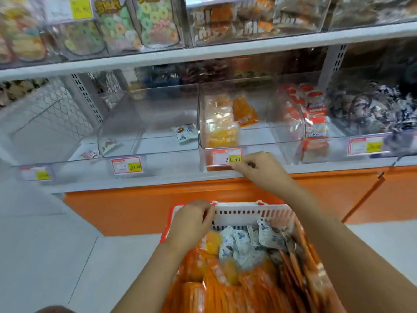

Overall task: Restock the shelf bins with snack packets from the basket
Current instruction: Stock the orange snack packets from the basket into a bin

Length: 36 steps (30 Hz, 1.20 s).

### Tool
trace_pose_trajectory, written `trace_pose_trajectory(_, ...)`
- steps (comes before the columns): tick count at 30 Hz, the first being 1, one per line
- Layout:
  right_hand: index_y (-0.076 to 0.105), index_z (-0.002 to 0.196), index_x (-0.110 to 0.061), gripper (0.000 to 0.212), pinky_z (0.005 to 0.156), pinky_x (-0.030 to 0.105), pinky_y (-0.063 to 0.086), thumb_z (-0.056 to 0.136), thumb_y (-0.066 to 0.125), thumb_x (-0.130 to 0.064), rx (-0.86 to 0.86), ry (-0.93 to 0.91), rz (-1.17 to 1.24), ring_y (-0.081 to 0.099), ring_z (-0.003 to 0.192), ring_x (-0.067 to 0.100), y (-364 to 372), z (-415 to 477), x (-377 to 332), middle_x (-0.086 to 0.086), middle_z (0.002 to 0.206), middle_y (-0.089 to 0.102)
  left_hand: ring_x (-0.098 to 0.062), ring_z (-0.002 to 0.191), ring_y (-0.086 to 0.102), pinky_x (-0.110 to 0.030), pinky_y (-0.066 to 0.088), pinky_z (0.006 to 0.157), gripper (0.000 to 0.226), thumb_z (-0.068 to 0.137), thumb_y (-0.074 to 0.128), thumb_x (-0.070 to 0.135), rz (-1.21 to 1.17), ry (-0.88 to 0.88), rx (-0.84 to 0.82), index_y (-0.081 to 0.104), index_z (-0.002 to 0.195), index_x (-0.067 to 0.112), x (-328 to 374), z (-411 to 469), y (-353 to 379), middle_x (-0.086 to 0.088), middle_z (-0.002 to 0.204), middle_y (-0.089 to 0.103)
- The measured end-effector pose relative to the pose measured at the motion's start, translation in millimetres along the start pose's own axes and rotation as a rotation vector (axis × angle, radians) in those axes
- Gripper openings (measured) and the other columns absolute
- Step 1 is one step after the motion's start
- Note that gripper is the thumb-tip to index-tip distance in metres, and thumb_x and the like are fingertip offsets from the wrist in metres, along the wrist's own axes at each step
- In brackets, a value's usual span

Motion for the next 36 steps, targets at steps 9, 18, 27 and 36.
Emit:
trace_pose_trajectory(9, 0.05, 0.069, -0.012, 0.026, 0.071, 0.03, 0.049, 0.084, 0.069, -0.023, -0.921, 0.412, -0.565, 0.052, 0.069, 0.015, 134.8, -113.5, 127.1, -0.002, 0.071, 0.049, -0.02, 0.121, 0.051, -0.033, 0.044, 0.1, 0.044, 0.095, 0.049, 0.041, 0.035, -0.44, -0.645, 0.046, 0.133, 0.021, -78.5, -105.9, 85.0, -0.003, 0.138, 0.05)
trace_pose_trajectory(18, 0.056, 0.118, -0.006, 0.064, 0.099, 0.037, 0.042, 0.076, 0.073, -0.051, -0.987, 0.351, -0.483, 0.052, 0.113, 0.026, 173.9, -180.8, 125.0, 0.011, 0.123, 0.055, -0.02, 0.108, 0.057, -0.028, 0.046, 0.087, 0.029, 0.096, 0.049, 0.034, 0.084, -0.46, -0.692, 0.056, 0.118, 0.016, -59.4, -98.9, 91.4, -0.005, 0.12, 0.059)
trace_pose_trajectory(27, 0.064, 0.085, -0.01, 0.027, 0.067, 0.027, 0.048, 0.096, 0.04, -0.017, -0.381, 0.238, -0.385, 0.064, 0.083, 0.021, 149.7, -163.1, 100.5, 0.002, 0.083, 0.065, -0.017, 0.067, 0.058, -0.032, 0.052, 0.068, 0.04, 0.097, 0.047, 0.037, -0.216, -0.529, -0.38, 0.063, 0.073, 0.01, -40.1, -77.9, 82.2, -0.005, 0.075, 0.063)
trace_pose_trajectory(36, 0.075, 0.101, -0.022, 0.022, 0.091, 0.013, 0.047, 0.078, 0.074, -0.02, -0.132, -0.083, 0.377, 0.063, 0.099, -0.003, 59.4, -119.7, -1.3, -0.015, 0.104, 0.07, -0.019, 0.072, 0.069, -0.03, 0.058, 0.066, 0.029, 0.099, 0.046, 0.025, -1.27, -0.755, -0.231, 0.065, 0.102, 0.004, 10.5, -40.8, 43.3, -0.011, 0.08, 0.072)
Point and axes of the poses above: each hand's wrist, its own z-axis towards the middle knuckle, its own y-axis out of the palm, x = y × z, the point moved 7 cm from there along z, towards the middle knuckle
